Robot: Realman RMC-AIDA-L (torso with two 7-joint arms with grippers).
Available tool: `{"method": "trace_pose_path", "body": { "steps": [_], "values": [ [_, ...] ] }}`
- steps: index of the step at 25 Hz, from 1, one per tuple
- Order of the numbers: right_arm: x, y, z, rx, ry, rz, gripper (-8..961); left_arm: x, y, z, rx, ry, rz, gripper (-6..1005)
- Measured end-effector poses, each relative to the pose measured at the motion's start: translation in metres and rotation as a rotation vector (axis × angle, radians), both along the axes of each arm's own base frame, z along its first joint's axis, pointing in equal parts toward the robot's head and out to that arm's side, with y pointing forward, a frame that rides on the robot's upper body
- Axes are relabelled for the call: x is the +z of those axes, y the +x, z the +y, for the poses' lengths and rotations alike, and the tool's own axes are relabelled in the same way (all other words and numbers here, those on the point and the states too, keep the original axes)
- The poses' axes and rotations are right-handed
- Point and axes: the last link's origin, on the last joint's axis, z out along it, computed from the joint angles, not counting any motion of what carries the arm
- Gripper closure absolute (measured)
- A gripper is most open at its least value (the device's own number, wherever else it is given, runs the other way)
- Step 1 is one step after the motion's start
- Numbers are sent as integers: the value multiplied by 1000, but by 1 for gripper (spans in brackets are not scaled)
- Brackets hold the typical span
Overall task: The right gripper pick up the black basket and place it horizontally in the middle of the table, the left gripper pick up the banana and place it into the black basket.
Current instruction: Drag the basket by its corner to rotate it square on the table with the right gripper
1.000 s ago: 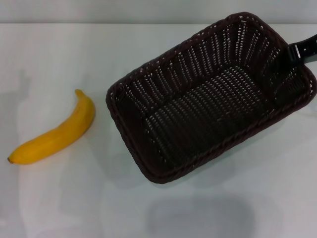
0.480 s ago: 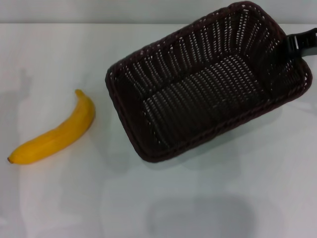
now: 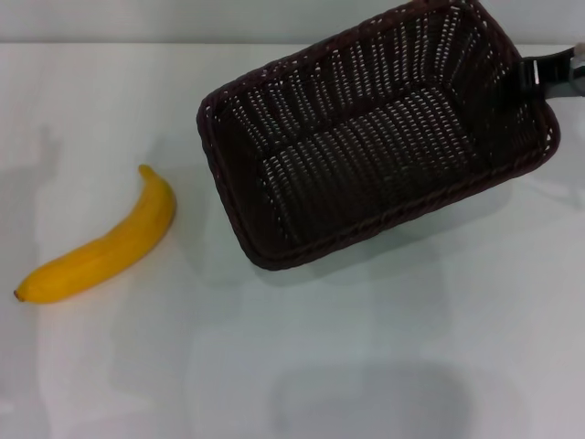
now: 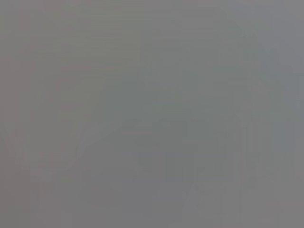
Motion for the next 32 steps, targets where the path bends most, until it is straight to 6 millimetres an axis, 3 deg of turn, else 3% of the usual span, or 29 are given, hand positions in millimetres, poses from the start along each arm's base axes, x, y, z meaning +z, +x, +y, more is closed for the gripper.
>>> {"method": "trace_pose_path", "body": {
  "steps": [18,32],
  "values": [
    [5,38,-15,-73,61,17,825,-1,2,3,-4,-3,-5,109],
    [-9,39,-32,-39,55,58,811,-5,5,8,-8,-28,-1,109]
  ]
}}
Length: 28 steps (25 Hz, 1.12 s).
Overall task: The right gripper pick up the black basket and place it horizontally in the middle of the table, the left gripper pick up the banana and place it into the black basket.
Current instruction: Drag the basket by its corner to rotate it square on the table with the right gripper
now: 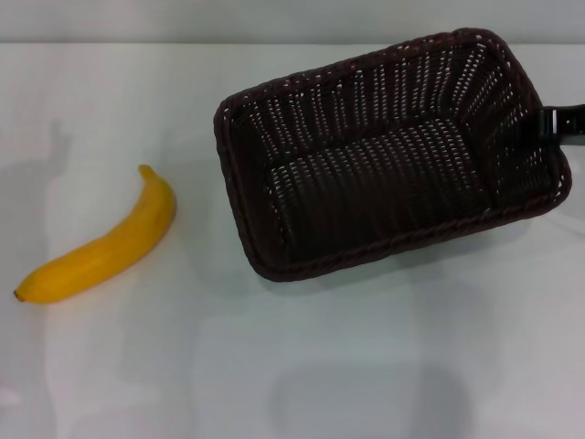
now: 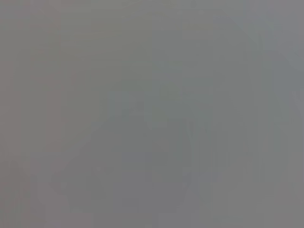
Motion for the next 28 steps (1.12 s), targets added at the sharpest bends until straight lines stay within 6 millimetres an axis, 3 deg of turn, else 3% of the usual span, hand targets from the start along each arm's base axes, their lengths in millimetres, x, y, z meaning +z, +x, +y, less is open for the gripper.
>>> {"method": "trace_pose_path", "body": {
  "steps": [18,28],
  "values": [
    [-6,5,-6,5,17,27,785,-1,-2,-2,-10,-11,-24,110],
    [-3,-3,-6,33,16,65,771,-1,-3,-2,-9,-13,-23,110]
  ]
}}
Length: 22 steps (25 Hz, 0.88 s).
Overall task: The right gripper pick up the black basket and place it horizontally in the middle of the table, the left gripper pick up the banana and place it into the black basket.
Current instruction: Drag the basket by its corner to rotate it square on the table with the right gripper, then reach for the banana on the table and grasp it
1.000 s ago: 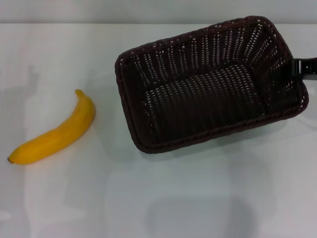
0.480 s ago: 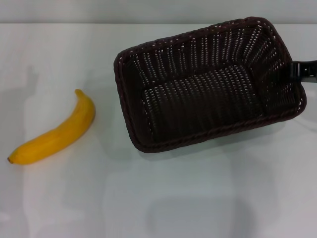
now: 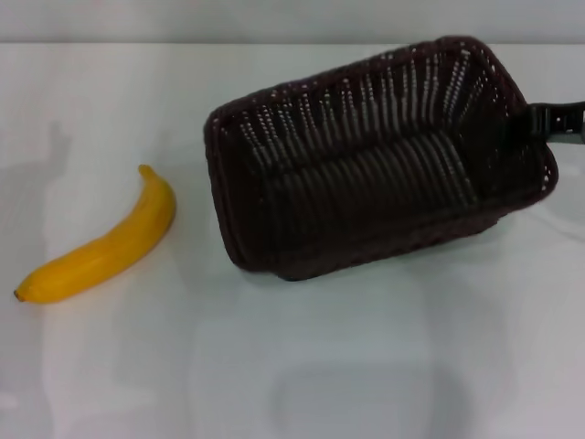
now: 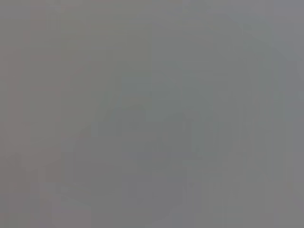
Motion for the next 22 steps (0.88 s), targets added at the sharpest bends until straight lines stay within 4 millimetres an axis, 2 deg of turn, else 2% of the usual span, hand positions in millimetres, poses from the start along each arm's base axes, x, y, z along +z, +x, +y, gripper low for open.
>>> {"method": "trace_pose_path", "body": {
  "steps": [2,15,22],
  "values": [
    [2,-2,0,10,6,6,768,0,0,0,1,-1,1,110],
    [7,-15,-7,73,19,29,395,0,-5,2,18,-13,-3,109],
    [14,-22,-2,160,64,6,303,-1,-5,3,20,-19,-6,110]
  ]
}}
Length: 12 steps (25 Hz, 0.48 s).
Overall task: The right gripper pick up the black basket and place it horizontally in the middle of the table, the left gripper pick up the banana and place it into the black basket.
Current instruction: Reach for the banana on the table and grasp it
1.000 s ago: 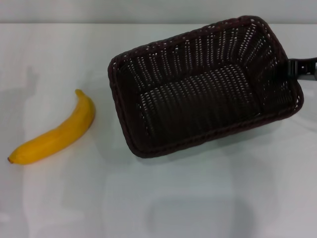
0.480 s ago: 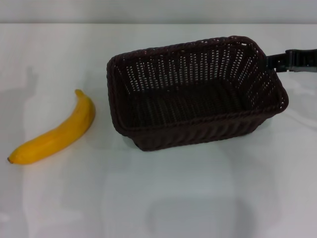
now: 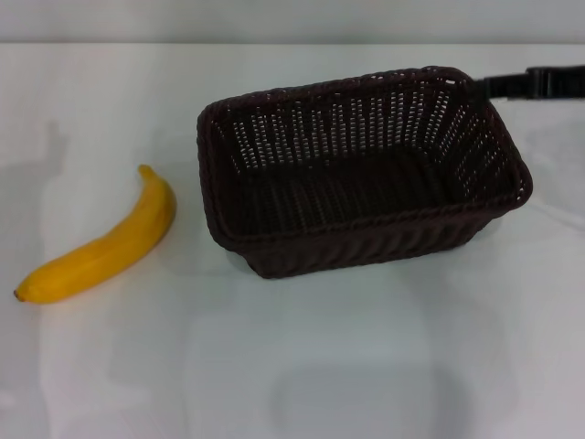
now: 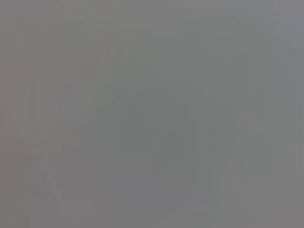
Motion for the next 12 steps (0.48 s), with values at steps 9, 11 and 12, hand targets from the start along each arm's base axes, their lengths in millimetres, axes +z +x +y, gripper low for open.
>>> {"method": "trace_pose_path", "body": {
  "steps": [9,11,12],
  "values": [
    [18,10,12,185,215,-82,169,-2,0,-2,0,-5,-3,110],
    [20,15,14,204,245,-88,136,-2,1,-2,-3,-5,-5,110],
    [20,15,14,204,245,-88,131,-2,2,-3,-5,-6,-5,110]
  ]
}}
